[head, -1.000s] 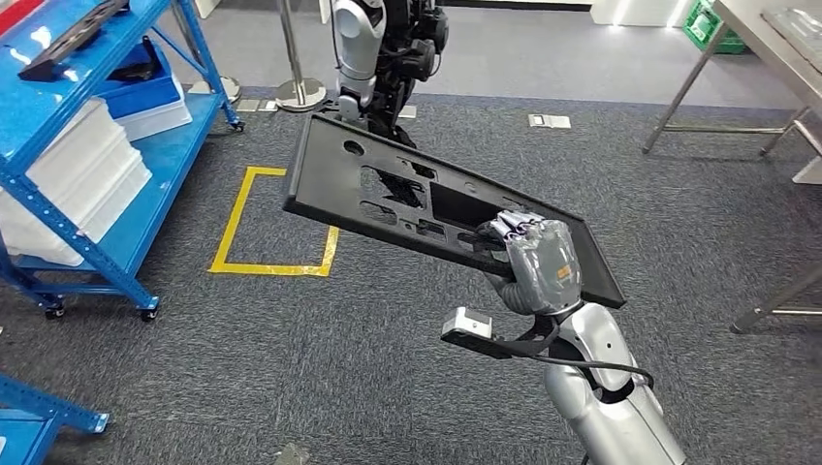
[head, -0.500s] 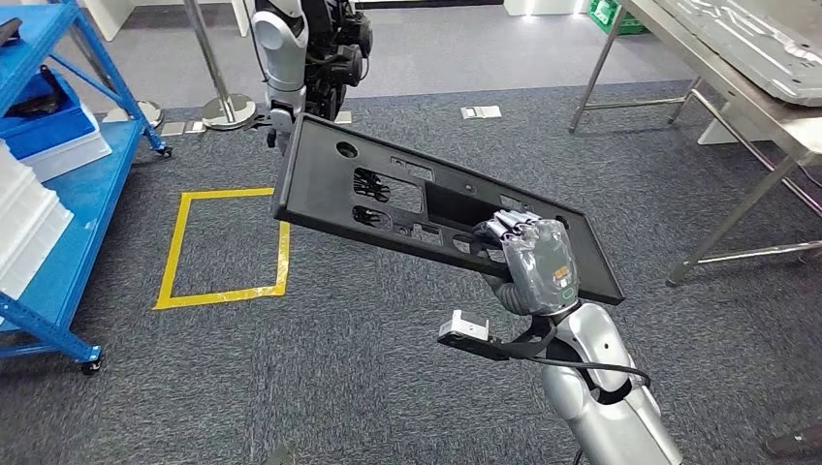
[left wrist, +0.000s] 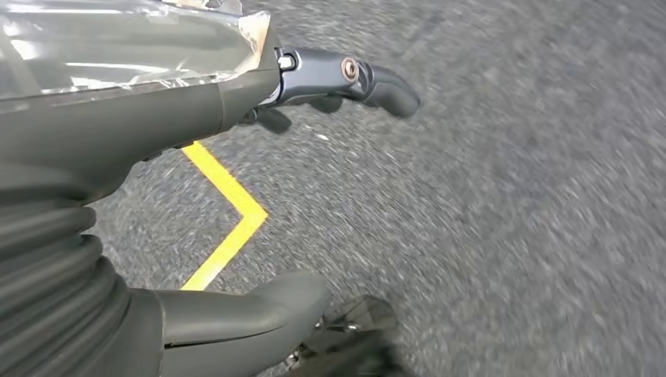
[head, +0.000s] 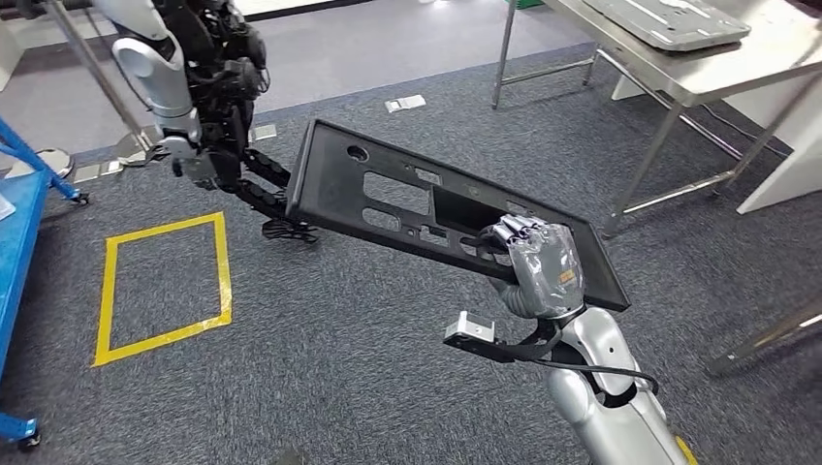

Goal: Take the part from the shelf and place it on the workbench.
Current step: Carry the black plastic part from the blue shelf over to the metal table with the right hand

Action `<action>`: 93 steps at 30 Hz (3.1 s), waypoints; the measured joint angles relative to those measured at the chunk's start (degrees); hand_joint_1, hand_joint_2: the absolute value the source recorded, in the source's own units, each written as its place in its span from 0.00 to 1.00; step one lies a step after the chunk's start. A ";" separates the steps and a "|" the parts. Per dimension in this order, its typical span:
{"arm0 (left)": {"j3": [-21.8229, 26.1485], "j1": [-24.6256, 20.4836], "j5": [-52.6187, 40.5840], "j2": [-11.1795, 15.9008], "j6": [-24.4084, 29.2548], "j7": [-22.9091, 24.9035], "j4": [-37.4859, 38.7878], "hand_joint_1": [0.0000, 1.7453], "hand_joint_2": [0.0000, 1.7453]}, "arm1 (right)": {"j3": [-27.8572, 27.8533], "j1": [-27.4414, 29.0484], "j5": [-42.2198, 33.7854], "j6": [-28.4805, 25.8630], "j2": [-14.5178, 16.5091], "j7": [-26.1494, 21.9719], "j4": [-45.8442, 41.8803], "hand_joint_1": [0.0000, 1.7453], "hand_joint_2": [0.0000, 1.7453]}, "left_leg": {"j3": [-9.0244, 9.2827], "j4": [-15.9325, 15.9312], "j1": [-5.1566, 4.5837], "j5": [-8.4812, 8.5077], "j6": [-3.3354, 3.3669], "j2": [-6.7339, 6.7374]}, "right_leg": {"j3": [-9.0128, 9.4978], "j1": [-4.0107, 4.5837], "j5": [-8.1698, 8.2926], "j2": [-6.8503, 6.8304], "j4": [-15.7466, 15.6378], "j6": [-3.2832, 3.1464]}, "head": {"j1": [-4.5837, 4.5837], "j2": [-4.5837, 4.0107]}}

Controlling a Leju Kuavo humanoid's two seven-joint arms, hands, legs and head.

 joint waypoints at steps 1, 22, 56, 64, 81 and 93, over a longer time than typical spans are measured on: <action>-0.01 0.07 -0.02 0.00 -0.01 0.01 0.01 0.00 1.00 | 0.02 0.31 0.05 -0.03 -0.02 0.01 -0.01 0.86 1.00 | -2.43 3.78 -0.13 -1.17 0.10 -0.57 | -0.02 0.25 0.02 0.93 -0.07 -0.15 | -0.02 0.00; -0.62 -0.61 -0.12 0.46 -0.21 0.16 -0.40 0.00 1.00 | -0.57 2.63 1.72 -0.04 -0.42 0.68 -1.59 0.86 1.00 | 5.08 -13.30 -0.72 8.48 2.33 3.02 | -4.98 -1.77 0.10 -3.67 3.66 5.81 | 0.42 0.00; -0.52 0.26 1.29 -0.11 0.21 -1.43 -0.42 0.00 1.00 | -1.31 3.62 1.22 -0.81 -1.71 0.41 -0.06 0.86 1.00 | 1.22 -8.18 0.76 6.49 4.23 6.81 | -6.05 -3.98 -0.70 -4.44 5.62 8.58 | -0.77 -0.01; 0.92 0.45 4.37 -0.40 0.49 -4.52 -0.41 0.00 1.00 | -2.08 2.62 2.83 -4.78 -1.10 0.65 0.58 0.86 1.00 | -6.88 8.70 0.69 -2.28 5.04 -0.46 | -5.49 -3.12 -0.06 -0.03 4.10 6.09 | -0.78 0.00; 3.50 0.79 7.03 -1.48 2.25 -8.48 -0.28 0.00 1.00 | -3.30 2.37 4.02 -6.29 -1.36 1.09 2.24 0.86 1.00 | 1.98 -12.21 -3.76 10.07 6.75 -1.39 | -10.80 -0.11 -4.38 0.33 15.12 5.07 | -0.33 0.00; 3.56 1.29 6.85 -1.46 1.49 -8.99 -0.27 0.00 1.00 | -3.38 2.28 3.81 -6.29 -1.44 1.19 2.56 0.86 1.00 | -6.29 5.32 -3.08 0.76 3.39 -0.99 | -3.90 -0.51 0.28 0.04 1.98 3.07 | -0.71 0.00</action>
